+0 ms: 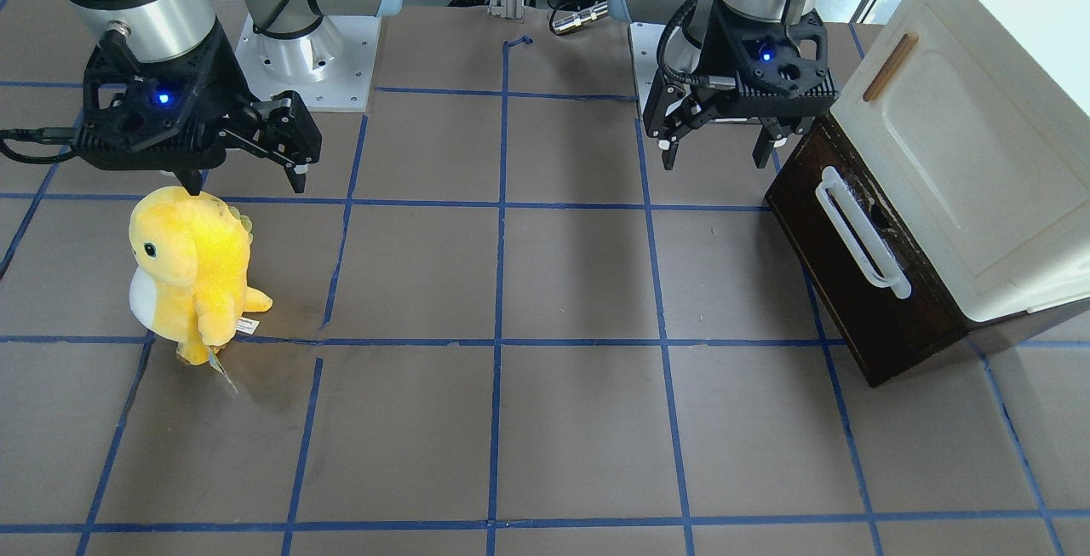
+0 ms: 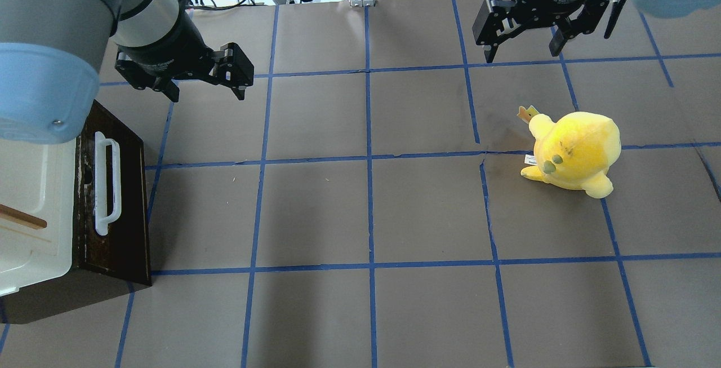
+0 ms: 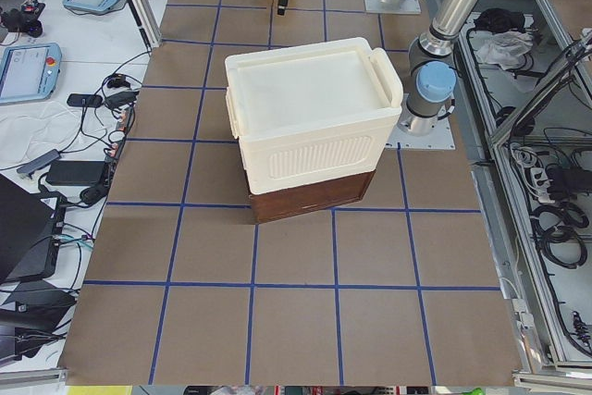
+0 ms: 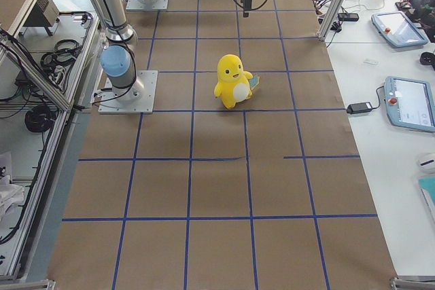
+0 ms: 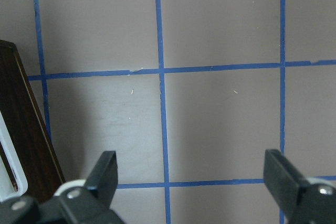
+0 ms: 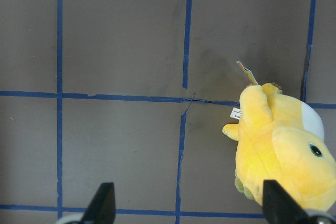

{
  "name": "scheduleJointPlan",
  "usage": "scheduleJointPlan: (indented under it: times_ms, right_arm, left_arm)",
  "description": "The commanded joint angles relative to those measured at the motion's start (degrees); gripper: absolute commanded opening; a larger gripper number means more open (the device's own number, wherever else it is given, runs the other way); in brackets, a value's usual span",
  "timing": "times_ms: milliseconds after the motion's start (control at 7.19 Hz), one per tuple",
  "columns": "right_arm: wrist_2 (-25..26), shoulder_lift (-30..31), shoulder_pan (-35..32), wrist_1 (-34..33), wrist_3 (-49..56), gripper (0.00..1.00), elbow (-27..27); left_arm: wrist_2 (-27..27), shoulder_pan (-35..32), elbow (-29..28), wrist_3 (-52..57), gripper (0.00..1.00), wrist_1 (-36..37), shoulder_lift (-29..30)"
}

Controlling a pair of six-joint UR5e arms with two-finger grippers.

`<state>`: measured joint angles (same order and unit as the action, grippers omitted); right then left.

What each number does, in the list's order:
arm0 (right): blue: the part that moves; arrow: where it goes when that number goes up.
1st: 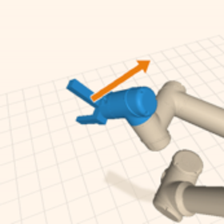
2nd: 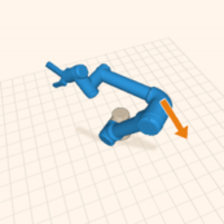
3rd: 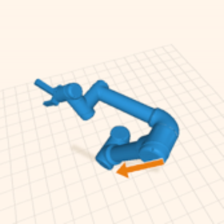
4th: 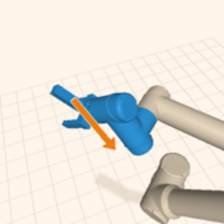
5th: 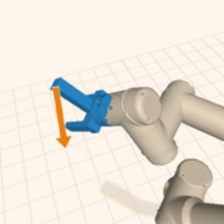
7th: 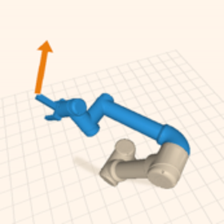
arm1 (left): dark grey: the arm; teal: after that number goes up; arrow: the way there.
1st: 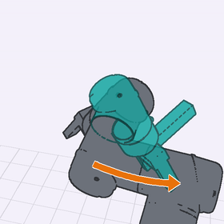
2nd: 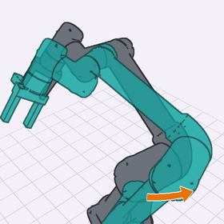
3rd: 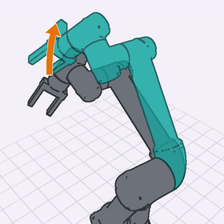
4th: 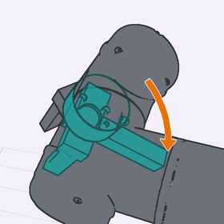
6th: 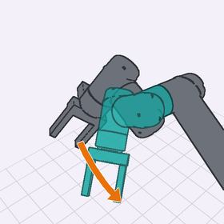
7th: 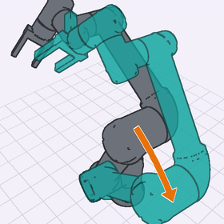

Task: Pull drawer sideways
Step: 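Move the left gripper toward the white handle on the wooden panel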

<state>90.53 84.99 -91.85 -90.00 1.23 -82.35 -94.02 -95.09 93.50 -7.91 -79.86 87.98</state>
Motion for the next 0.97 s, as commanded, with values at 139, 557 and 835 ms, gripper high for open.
scheduleJointPlan:
  times_ms: [139, 557, 835]
  right_arm:
    - [0.0, 0.0, 0.0, 0.0, 0.0, 1.00, 0.0]
    - [0.0, 0.0, 0.0, 0.0, 0.1, 1.00, 0.0]
    - [0.0, 0.0, 0.0, 0.0, 0.0, 1.00, 0.0]
  left_arm:
    - [-1.5, -0.3, 2.4, -9.1, 1.00, 5.2, 7.7]
    - [-12.1, -1.8, 2.8, -14.9, 1.00, 5.2, 13.5]
    - [-21.1, -3.6, 3.6, -21.6, 1.00, 5.1, 16.9]
